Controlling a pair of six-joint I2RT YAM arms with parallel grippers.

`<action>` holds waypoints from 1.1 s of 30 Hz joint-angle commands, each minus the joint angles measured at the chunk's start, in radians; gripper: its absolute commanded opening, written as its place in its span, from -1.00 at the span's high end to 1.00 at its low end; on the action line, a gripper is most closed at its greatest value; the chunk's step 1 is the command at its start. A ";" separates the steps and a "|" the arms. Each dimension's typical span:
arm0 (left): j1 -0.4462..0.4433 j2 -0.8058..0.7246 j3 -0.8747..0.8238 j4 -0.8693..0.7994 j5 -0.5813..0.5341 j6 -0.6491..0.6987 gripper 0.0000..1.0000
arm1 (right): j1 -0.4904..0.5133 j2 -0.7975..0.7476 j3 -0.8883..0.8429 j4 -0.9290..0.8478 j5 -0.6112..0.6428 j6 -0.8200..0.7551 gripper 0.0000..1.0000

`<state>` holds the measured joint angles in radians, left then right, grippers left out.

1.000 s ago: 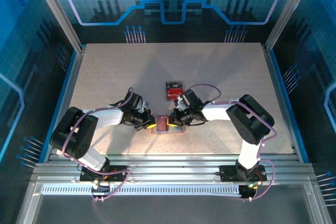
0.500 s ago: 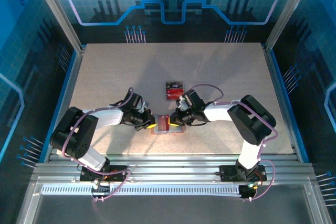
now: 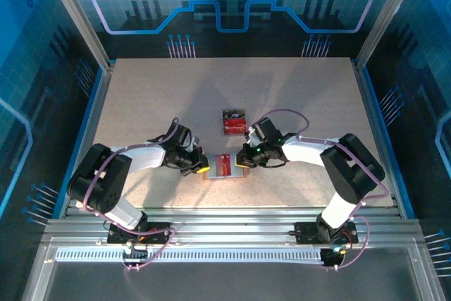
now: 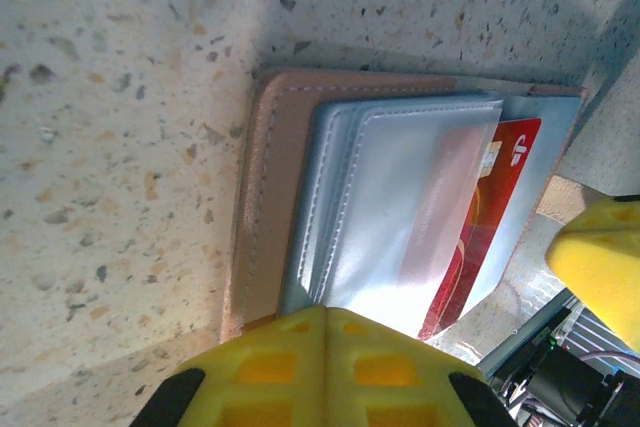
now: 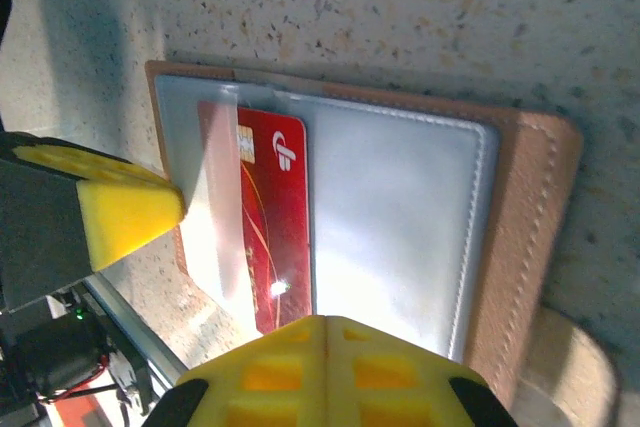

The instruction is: Take the credit cards out of the card holder

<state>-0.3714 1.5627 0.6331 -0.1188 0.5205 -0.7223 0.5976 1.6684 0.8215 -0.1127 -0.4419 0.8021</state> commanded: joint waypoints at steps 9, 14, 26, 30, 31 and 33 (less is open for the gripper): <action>-0.013 -0.044 0.024 -0.033 0.021 -0.010 0.98 | -0.010 0.016 0.015 0.071 -0.089 0.030 0.87; -0.063 -0.056 0.104 -0.091 0.001 -0.002 0.89 | -0.010 0.052 0.021 0.097 -0.104 0.045 0.75; -0.130 0.076 0.177 -0.146 -0.065 0.040 0.97 | -0.010 0.098 0.027 0.103 -0.111 0.036 0.59; -0.130 0.085 0.184 -0.189 -0.099 0.070 0.99 | -0.012 0.114 0.023 0.126 -0.127 0.043 0.58; -0.132 0.083 0.184 -0.198 -0.107 0.076 0.99 | -0.011 0.118 0.023 0.131 -0.129 0.043 0.57; -0.131 0.083 0.183 -0.202 -0.111 0.079 0.99 | -0.012 0.126 0.022 0.137 -0.135 0.045 0.57</action>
<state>-0.4953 1.6379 0.7849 -0.2630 0.4419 -0.6800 0.5945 1.7729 0.8452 -0.0013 -0.5461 0.8379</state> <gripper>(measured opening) 0.040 0.214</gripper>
